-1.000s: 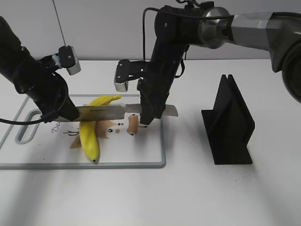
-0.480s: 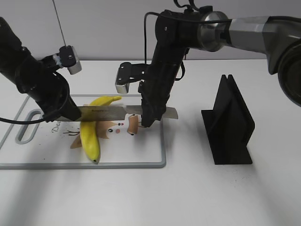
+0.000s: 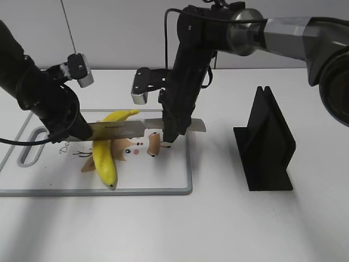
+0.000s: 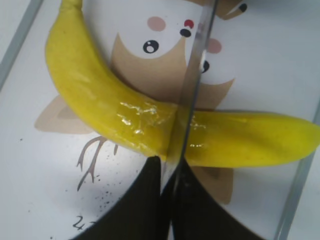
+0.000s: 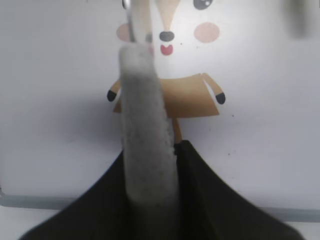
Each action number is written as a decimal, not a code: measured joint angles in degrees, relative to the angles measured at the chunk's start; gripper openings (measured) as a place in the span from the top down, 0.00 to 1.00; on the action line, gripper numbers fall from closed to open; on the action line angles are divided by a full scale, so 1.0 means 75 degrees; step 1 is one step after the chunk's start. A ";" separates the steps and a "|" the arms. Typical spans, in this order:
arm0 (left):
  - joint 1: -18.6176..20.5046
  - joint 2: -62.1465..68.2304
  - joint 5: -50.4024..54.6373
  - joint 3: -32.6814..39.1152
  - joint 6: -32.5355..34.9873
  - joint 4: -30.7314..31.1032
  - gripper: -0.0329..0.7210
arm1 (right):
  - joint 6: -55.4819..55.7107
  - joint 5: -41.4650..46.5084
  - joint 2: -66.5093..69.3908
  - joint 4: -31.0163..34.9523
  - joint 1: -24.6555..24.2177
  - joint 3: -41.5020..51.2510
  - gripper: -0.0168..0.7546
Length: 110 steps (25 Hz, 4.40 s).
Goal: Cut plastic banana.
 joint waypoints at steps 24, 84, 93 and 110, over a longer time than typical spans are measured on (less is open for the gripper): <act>-0.0002 -0.2892 -0.0220 0.0202 -0.0754 0.0053 0.12 | 0.0555 0.0367 -0.2234 -0.0091 0.0001 0.0658 0.75; 0.0007 -1.4589 0.2095 0.5291 -1.0676 0.4554 0.18 | 1.1259 -0.4024 -0.8228 -0.2888 -0.1133 0.8920 0.75; 0.0007 -1.4632 0.2063 0.5314 -1.0684 0.4227 0.19 | 1.1308 -0.4270 -0.7557 -0.2732 -0.1133 0.8920 0.75; 0.0007 -1.4632 0.2047 0.5323 -1.0692 0.4206 0.19 | 1.1277 -0.4383 -0.7516 -0.2565 -0.1148 0.8920 0.20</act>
